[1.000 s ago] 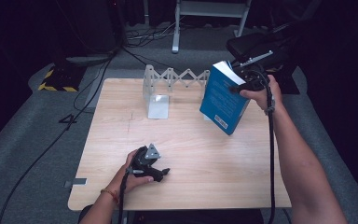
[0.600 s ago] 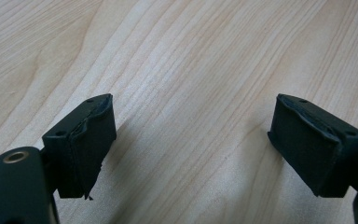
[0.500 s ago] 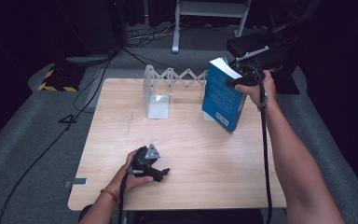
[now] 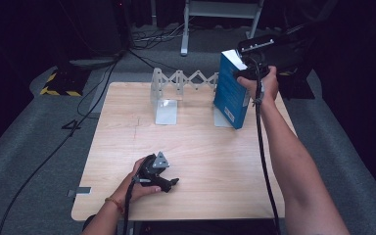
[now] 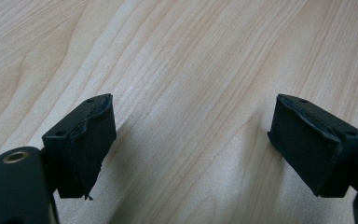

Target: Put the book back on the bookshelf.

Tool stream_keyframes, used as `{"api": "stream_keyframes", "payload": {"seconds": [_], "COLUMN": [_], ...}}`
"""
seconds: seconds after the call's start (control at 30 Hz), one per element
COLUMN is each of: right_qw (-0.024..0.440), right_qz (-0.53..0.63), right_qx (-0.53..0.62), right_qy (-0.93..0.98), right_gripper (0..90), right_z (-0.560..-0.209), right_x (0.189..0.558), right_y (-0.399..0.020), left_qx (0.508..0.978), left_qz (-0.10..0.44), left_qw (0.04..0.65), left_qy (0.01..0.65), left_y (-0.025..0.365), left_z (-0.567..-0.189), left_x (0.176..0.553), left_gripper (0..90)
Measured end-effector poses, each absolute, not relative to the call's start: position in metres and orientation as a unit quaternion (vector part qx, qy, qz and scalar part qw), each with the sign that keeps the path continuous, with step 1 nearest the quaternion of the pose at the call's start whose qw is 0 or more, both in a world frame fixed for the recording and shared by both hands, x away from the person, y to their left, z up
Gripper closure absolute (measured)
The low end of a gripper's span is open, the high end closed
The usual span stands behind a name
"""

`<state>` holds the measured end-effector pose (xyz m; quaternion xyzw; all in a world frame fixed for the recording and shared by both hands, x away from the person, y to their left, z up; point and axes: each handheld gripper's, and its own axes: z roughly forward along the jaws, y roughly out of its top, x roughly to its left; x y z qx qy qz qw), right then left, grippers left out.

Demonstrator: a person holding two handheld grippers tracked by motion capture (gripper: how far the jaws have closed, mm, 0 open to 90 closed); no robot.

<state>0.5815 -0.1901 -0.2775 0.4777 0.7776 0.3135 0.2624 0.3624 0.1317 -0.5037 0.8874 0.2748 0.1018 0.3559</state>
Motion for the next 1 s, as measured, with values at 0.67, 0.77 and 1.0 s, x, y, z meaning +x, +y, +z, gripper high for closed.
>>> {"api": "stream_keyframes", "payload": {"seconds": [0.67,0.77,1.0], "right_qw": [0.238,0.232,0.236], "right_qz": [0.339,0.344,0.345], "right_qx": [0.492,0.484,0.485], "right_qy": [0.766,0.770,0.768], "right_gripper": [58.8,58.7,57.7], "right_z": [-0.301,-0.303,-0.304], "right_x": [0.566,0.563,0.559], "right_y": [-0.216,-0.218,-0.222], "left_qx": [0.887,0.887,0.887], "left_qz": [0.102,0.103,0.103], "left_qw": [0.357,0.357,0.357], "left_qy": [0.275,0.275,0.275], "left_y": [0.132,0.131,0.132], "left_z": [-0.504,-0.504,-0.504], "left_x": [0.362,0.362,0.362], "left_gripper": [15.2,15.2,15.1]}}
